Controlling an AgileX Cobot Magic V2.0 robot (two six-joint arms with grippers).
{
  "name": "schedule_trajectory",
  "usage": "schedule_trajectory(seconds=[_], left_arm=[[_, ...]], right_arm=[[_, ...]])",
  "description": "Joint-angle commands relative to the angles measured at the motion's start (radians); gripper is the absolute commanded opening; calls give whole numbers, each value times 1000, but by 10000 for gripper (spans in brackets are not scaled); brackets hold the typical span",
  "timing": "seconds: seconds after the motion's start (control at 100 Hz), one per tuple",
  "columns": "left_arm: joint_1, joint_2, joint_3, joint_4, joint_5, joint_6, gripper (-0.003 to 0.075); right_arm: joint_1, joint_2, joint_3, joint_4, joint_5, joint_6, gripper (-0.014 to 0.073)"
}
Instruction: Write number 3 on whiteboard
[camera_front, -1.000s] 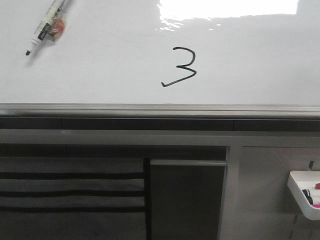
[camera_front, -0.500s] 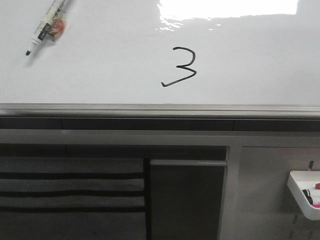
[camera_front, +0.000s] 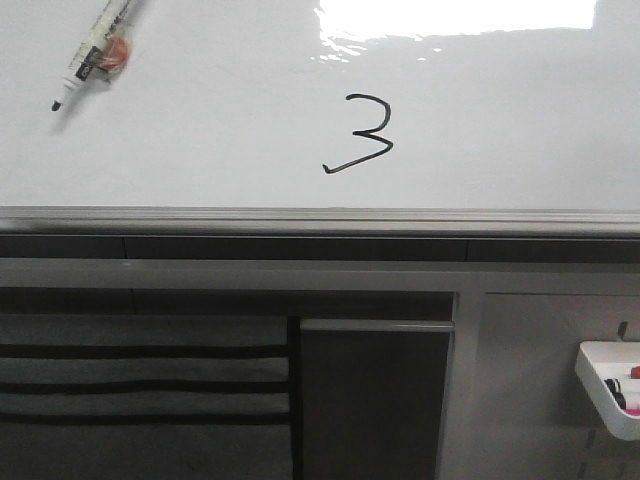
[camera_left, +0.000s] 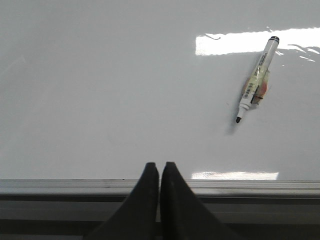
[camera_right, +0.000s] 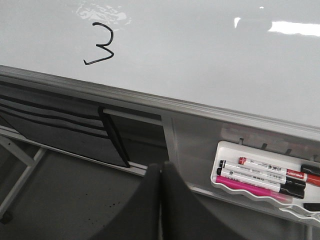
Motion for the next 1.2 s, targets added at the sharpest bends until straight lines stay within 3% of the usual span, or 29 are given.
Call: schedule_trajectory(seconds=[0.0,0.15,0.46,0.75,1.189], left_arm=[[2,-32,2,-1,-85,-12,-18],[2,-32,2,-1,-85,-12,-18],[2,-32,2,-1,-85,-12,-18],[2,-32,2,-1,-85,-12,-18],[2,-32,2,-1,-85,-12,-18]], right_arm=[[-4,-4,-13,-13,-82,-1,-74],[-55,-104,66,-32,-166,-1,-74],[-263,-399,526,21,-676,-1,-74],[-360,-489,782,21,-911,-1,-74],[-361,-489,777,21,-891,-1,-74]])
